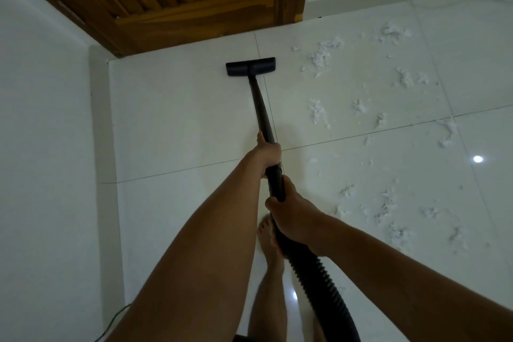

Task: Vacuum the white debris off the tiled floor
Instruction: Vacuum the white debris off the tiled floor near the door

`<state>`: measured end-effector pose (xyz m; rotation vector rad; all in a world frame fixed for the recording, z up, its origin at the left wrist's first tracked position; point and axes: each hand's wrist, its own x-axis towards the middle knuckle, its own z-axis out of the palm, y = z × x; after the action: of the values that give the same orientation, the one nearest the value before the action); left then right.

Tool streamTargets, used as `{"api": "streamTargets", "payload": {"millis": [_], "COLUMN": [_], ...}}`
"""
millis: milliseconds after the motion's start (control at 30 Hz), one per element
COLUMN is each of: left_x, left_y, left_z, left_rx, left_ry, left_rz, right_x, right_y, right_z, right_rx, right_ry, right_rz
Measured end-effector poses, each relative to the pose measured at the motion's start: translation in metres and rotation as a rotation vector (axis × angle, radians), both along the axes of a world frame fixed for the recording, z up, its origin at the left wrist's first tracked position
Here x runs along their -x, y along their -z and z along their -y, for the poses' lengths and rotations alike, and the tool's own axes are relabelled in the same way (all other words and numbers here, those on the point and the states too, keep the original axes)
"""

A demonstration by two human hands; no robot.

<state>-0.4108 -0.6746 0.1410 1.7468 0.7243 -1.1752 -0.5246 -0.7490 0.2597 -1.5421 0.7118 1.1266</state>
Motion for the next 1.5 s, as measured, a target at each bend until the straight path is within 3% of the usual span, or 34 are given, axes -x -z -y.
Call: {"api": "streamTargets", "payload": {"millis": [600, 767, 1233, 1500], "left_x": [0.255, 0.299, 0.395, 0.443], "left_y": [0.027, 0.044, 0.089, 0.09], "left_z": [0.052, 0.045, 0.024, 0.006], "left_rx": [-0.057, -0.064, -0.068, -0.043], "left_ry": [-0.031, -0.033, -0.002, -0.004], "left_rz": [0.108, 0.144, 0.198, 0.198], "right_x": [0.25, 0.299, 0.404, 0.447], "right_y": [0.03, 0.054, 0.089, 0.066], "right_z": [0.066, 0.059, 0.038, 0.023], "right_rx": [-0.123, -0.072, -0.062, 0.082], "right_ry": [-0.063, -0.151, -0.06, -0.215], "right_rz": [-0.012, 0.076, 0.087, 0.168]}}
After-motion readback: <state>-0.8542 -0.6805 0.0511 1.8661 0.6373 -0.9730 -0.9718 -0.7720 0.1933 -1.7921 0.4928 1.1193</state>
